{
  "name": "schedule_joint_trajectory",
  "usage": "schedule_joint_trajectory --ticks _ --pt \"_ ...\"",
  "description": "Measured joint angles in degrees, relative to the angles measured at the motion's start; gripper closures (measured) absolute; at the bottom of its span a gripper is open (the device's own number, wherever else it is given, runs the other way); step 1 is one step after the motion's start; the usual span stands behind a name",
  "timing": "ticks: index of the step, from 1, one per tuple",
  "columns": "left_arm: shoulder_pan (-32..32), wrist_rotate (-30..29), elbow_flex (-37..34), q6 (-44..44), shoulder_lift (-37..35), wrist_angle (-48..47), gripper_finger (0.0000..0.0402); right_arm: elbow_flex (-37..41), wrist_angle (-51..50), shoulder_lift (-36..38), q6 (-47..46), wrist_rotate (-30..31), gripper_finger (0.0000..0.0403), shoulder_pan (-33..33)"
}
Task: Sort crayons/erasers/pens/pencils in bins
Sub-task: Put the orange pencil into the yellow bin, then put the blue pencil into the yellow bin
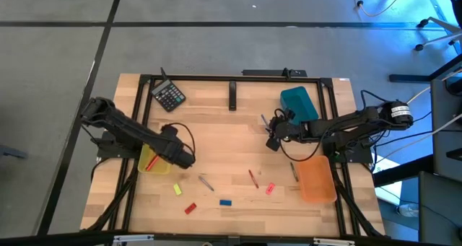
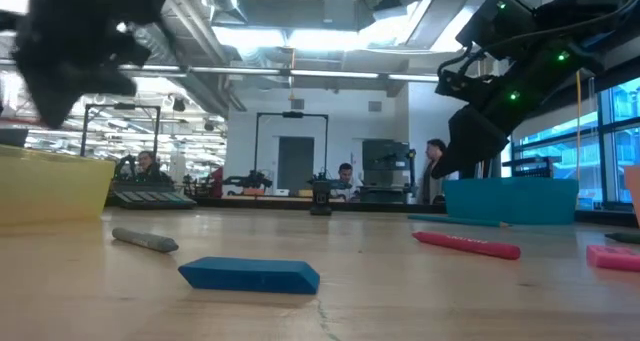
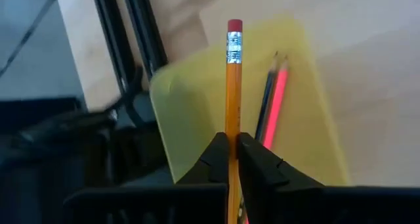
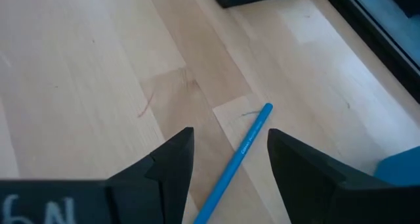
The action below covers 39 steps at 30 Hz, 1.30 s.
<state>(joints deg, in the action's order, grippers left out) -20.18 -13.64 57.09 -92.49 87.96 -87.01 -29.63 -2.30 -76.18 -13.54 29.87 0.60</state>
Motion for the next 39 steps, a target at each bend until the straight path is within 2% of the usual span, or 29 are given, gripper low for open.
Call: schedule_joint_trajectory --ticks 6,13,19,24,27,31,35,39 --pt "-0.2 0.7 -5.4 -0.4 0.0 5.6 0.0379 0.0 1.6 0.0 0.0 -0.4 0.0205 0.0" --pt "0.1 -1.5 -5.6 -0.9 0.0 5.5 0.0328 0.0 2.9 0.0 0.3 -1.6 0.0205 0.0" --pt "0.9 -2.5 -1.4 0.1 0.0 2.9 0.0291 0.0 3.7 0.0 0.6 -1.6 0.0205 0.0" --pt "4.1 -11.0 5.6 6.3 0.0 2.0 0.0287 0.0 4.3 0.0 1.3 -1.5 0.0205 0.0" --pt "7.4 -17.4 9.3 15.5 -0.1 8.2 0.0288 0.0 4.3 0.0 2.0 -1.5 0.0205 0.0" --pt "13.0 -18.0 10.5 39.7 0.0 29.1 0.0287 0.0 4.1 0.1 3.5 -1.5 0.0205 0.0" --pt "18.6 -12.2 10.5 62.2 2.2 49.8 0.0287 0.0 0.7 1.5 3.6 -1.5 0.0205 0.0" --pt "23.9 -2.3 10.6 77.8 6.4 67.0 0.0286 0.0 -3.0 5.0 3.6 -1.3 0.0205 0.0"
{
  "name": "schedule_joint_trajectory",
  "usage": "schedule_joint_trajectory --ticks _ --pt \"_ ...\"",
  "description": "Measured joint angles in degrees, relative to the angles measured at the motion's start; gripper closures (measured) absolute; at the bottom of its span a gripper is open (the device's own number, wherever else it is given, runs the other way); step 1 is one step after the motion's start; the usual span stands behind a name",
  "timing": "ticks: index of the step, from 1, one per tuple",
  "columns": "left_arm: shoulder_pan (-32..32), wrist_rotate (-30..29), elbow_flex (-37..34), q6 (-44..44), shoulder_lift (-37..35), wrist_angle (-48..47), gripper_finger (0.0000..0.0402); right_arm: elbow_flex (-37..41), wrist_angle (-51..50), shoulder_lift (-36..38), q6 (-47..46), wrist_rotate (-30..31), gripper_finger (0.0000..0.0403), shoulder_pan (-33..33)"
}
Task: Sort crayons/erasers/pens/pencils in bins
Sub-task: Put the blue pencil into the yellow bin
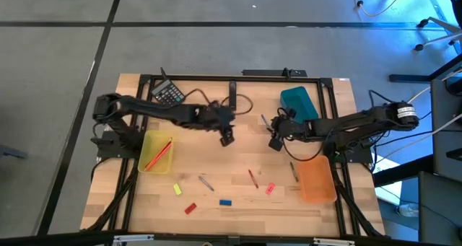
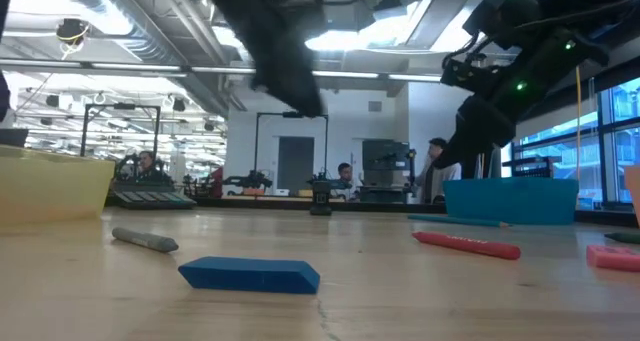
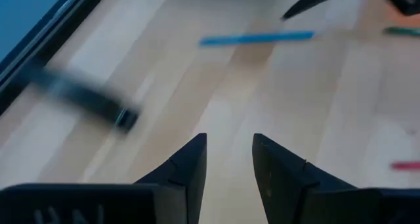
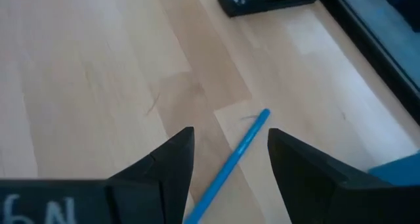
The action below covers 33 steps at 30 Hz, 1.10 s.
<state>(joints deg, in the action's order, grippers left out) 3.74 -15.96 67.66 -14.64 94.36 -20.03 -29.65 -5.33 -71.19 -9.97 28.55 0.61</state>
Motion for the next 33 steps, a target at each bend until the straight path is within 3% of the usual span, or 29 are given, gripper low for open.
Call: schedule_joint_trajectory --ticks 3,6,19,28,33 --pt "3.4 7.6 0.1 7.5 4.3 9.1 0.0286 0.0 -1.6 3.4 0.1 0.8 0.0205 0.0" --pt "5.9 11.8 3.2 13.4 9.7 10.2 0.0286 0.0 -3.6 6.9 0.0 2.3 0.0205 0.1" --pt "9.1 13.9 29.8 28.5 30.1 0.9 0.0281 0.0 -15.4 11.8 -4.7 14.0 0.0205 0.1" --pt "10.2 17.4 36.9 33.0 36.4 -0.5 0.0200 0.0 -21.7 13.4 -4.9 16.9 0.0205 0.1" --pt "10.7 22.0 38.2 39.4 38.5 0.0 0.0190 0.0 -24.4 17.3 -4.9 16.9 0.0205 0.1"
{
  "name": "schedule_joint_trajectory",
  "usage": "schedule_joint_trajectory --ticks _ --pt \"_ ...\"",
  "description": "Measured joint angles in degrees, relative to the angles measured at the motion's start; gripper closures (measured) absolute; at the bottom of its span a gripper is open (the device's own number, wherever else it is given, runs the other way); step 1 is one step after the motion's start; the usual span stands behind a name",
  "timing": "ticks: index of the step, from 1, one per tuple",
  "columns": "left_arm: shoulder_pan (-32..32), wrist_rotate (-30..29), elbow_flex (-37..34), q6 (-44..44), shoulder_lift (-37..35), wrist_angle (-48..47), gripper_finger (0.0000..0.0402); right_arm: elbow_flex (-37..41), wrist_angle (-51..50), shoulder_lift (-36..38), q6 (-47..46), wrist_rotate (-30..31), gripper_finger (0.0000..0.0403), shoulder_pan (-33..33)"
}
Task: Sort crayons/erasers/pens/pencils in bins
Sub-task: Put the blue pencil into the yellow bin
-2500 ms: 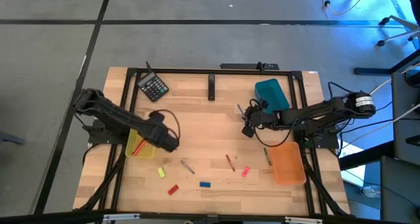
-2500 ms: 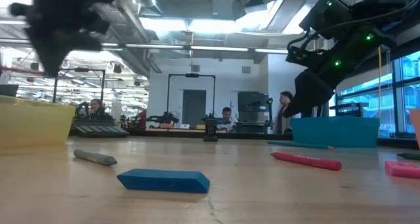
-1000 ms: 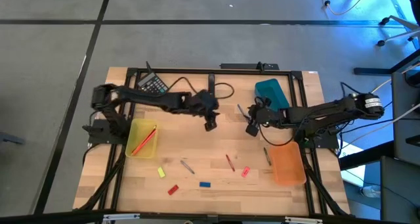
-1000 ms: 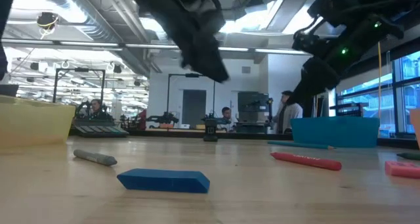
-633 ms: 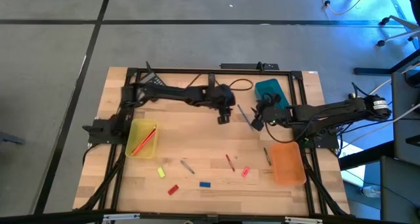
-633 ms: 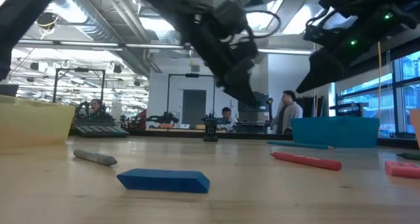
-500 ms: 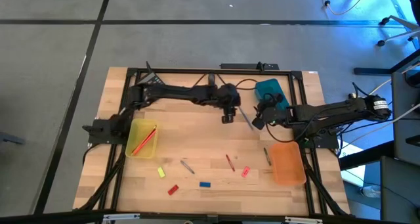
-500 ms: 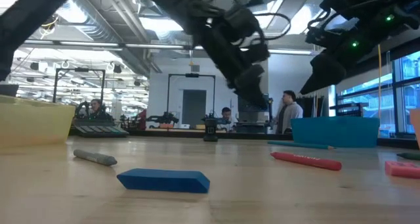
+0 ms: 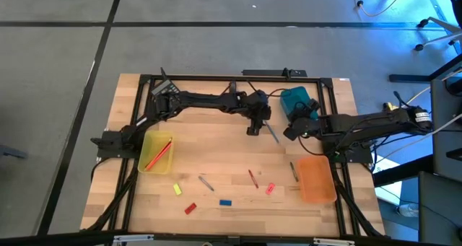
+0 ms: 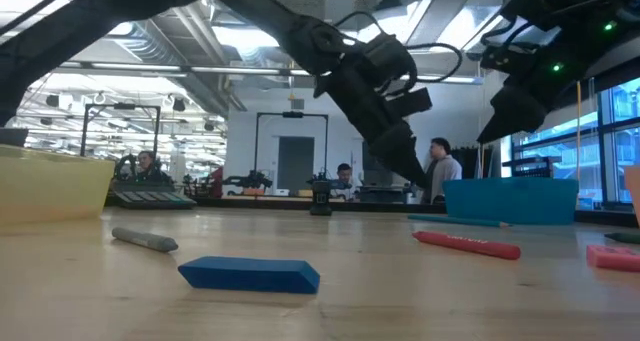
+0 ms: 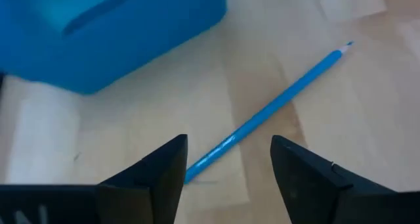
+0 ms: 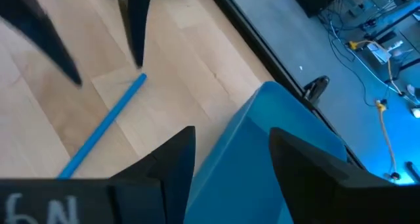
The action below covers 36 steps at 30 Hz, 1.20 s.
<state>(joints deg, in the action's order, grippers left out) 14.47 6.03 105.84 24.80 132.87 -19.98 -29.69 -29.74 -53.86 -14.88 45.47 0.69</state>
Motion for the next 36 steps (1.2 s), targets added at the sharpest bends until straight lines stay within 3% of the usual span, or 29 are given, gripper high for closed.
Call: schedule_joint_trajectory --ticks 9,15,36 --pt "2.5 8.8 0.0 4.4 0.0 2.8 0.0189 0.0 -0.6 5.9 0.1 -0.1 0.0205 0.0" --pt "3.3 8.9 0.0 2.7 3.0 8.5 0.0194 0.0 -0.6 6.9 0.0 -1.4 0.0205 0.0" --pt "3.3 9.8 0.3 -5.7 8.0 6.5 0.0198 0.0 -0.6 6.8 0.2 -1.6 0.0205 0.0"
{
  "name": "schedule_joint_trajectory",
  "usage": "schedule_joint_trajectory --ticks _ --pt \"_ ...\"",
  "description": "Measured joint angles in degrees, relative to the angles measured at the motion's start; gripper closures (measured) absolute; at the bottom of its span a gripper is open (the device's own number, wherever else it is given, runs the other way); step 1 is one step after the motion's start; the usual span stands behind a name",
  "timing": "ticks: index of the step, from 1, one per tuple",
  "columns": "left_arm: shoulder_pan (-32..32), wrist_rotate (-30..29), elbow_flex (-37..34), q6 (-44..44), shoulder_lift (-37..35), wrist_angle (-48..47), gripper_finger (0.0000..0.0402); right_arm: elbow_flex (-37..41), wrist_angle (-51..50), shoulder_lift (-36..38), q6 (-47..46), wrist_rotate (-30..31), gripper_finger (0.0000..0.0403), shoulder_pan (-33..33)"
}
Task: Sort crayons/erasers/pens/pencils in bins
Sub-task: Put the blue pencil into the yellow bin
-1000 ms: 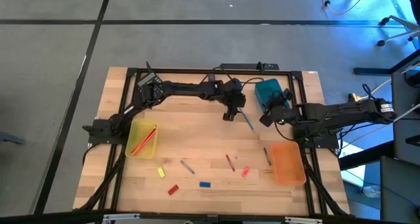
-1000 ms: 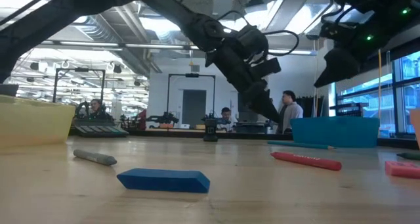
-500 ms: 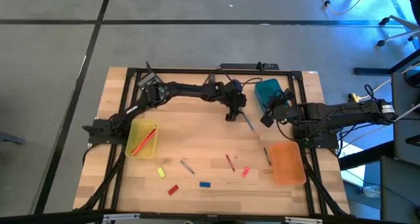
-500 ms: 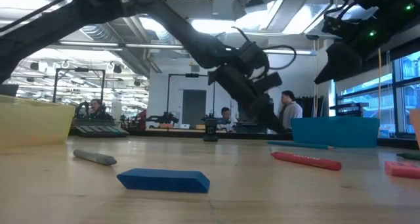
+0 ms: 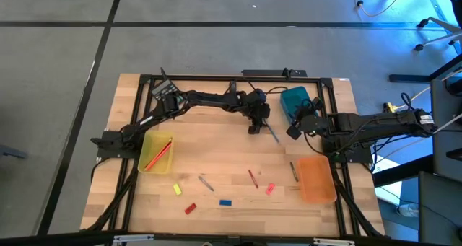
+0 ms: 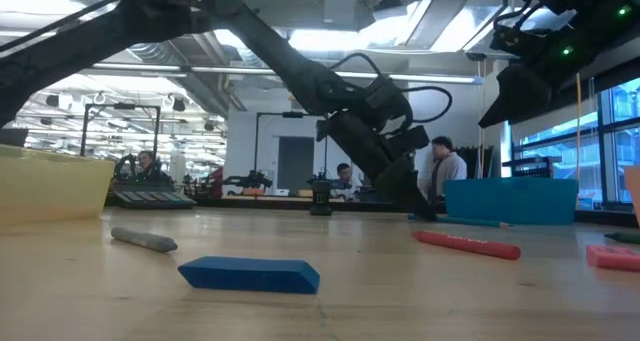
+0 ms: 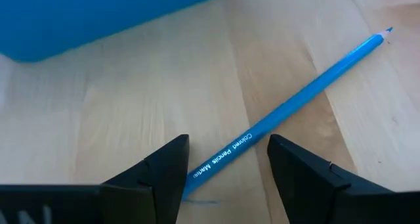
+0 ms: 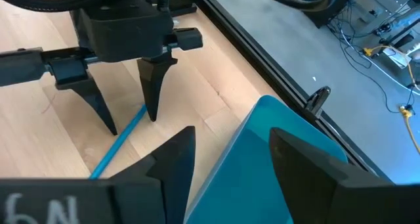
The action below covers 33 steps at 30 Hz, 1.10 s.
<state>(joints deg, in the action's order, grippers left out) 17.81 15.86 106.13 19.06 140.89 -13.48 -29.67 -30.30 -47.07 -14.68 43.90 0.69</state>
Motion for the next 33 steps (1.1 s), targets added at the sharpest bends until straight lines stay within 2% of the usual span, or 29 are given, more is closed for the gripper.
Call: schedule_joint_trajectory --ticks 7,14,24,33 --pt "0.2 1.2 0.0 -6.6 -0.3 -2.0 0.0198 0.0 -0.5 0.0 0.0 0.0 0.0205 0.0" --pt "-0.7 -1.2 -0.2 -9.5 -1.7 -5.3 0.0203 0.0 -0.7 0.0 0.1 0.1 0.0205 0.0" --pt "-2.1 -5.3 0.0 -9.7 -2.5 -12.8 0.0250 0.0 -1.0 0.0 0.1 0.1 0.0205 0.0" --pt "-2.8 -8.6 -0.1 -13.0 -2.5 -13.2 0.0291 0.0 -1.0 0.0 -0.1 0.1 0.0205 0.0"
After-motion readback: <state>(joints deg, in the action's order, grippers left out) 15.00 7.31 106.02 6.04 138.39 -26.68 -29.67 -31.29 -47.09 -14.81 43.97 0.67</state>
